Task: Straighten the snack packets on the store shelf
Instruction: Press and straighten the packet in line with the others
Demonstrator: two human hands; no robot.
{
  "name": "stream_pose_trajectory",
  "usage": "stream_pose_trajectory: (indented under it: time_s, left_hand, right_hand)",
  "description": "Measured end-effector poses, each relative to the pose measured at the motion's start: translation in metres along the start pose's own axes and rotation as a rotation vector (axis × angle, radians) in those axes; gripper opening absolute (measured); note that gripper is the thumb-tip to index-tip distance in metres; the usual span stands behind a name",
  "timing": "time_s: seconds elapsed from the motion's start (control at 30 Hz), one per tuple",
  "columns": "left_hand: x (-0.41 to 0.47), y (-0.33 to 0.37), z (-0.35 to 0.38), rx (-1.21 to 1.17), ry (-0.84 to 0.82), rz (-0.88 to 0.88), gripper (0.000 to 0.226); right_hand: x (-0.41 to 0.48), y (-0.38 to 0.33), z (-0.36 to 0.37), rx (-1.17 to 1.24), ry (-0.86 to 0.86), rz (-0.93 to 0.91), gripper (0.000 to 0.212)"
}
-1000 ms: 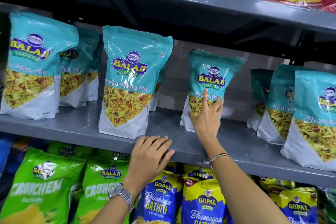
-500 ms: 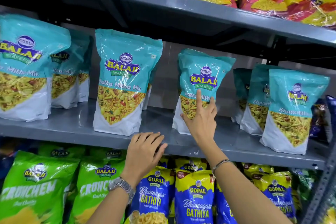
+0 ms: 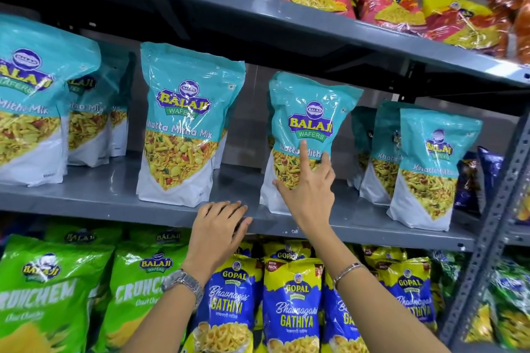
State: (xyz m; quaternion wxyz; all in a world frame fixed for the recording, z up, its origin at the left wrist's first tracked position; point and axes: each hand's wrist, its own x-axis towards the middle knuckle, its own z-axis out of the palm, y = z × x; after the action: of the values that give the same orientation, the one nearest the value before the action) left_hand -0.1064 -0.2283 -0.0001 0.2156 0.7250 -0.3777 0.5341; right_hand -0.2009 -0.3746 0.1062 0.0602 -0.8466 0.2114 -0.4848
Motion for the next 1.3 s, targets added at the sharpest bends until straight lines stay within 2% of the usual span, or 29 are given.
stream_pose_trajectory:
  time_s: [0.5,0.77,1.3]
  left_hand:
    - [-0.003,-0.004,0.009,-0.014,0.034,0.009,0.037]
    - [-0.002,-0.004,0.009,-0.018,0.043,0.007,0.035]
    - [-0.004,-0.004,0.009,-0.022,0.054,0.004,0.035]
  right_hand:
    - [-0.014,-0.006,-0.016,-0.073,0.029,-0.009,0.099]
    - [-0.017,-0.006,-0.017,-0.001,-0.006,0.103,0.111]
    - [-0.010,-0.003,-0.008,0.006,-0.014,0.080,0.110]
